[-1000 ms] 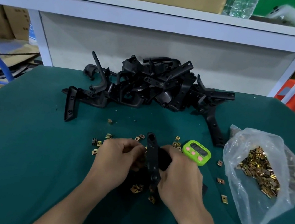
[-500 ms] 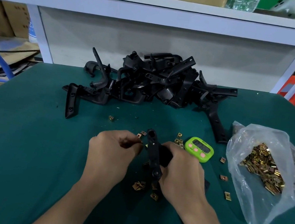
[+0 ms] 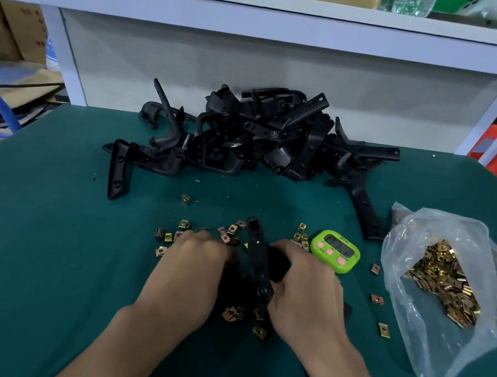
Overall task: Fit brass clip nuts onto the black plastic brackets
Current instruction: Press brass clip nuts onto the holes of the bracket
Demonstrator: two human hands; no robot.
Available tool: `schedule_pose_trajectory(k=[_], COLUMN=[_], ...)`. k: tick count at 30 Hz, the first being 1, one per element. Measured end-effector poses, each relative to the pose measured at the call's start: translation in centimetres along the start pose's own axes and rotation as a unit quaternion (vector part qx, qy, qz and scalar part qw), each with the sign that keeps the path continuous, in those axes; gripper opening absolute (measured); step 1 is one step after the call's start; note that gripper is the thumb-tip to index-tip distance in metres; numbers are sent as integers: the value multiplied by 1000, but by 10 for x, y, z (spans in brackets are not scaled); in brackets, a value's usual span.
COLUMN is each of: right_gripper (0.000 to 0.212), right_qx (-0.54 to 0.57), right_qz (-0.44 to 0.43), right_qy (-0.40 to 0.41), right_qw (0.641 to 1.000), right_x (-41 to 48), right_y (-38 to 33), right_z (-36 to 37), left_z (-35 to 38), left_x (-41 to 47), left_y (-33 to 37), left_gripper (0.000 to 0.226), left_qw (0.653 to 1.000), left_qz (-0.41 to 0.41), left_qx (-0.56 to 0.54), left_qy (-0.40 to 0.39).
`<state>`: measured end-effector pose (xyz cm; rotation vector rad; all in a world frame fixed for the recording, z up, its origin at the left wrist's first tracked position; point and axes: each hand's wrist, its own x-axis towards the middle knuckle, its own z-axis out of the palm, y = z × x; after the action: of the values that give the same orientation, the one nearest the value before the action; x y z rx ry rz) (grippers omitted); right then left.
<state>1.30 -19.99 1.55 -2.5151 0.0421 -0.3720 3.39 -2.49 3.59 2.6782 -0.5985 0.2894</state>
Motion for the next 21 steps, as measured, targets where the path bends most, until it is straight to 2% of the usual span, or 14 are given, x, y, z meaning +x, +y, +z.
schedule_pose_trajectory(k=[3,5,7,9,12,14,17,21], right_gripper=[24,22,21,25,37,38,37,32], right_qx=[4,8,16,27,36,33,29,31], right_qz=[0,4,6,10,20,24,16,18], right_qy=[3,1,-2,2,8,7,12,24], right_qw=[1000,1000,1000,1000,999,999,999,999], right_x=[0,0,0,-1,-1,-1,-1,-2], right_y=[-1,-1,-1,-3,-3,-3,-3,-3], right_z=[0,-2,-3,-5,-7,-8,-8,-6], left_z=[-1,2,0,-5,-12,-10,-6,-3], left_x=[2,2,4,7,11,11,10,10], left_y=[0,-8,-17,-28,-38,-40,-35,-36], left_gripper=[44,30,45,52,22,12,16,23], left_qw=[1000,999,993,990,989,987,981,980], left_qz=[2,-50,-101,-109,-121,-135,-149,-159], left_qx=[23,-11,-59,-84,-86,-85,-113,-113], left_qy=[0,-1,5,11,11,-19,-55,-50])
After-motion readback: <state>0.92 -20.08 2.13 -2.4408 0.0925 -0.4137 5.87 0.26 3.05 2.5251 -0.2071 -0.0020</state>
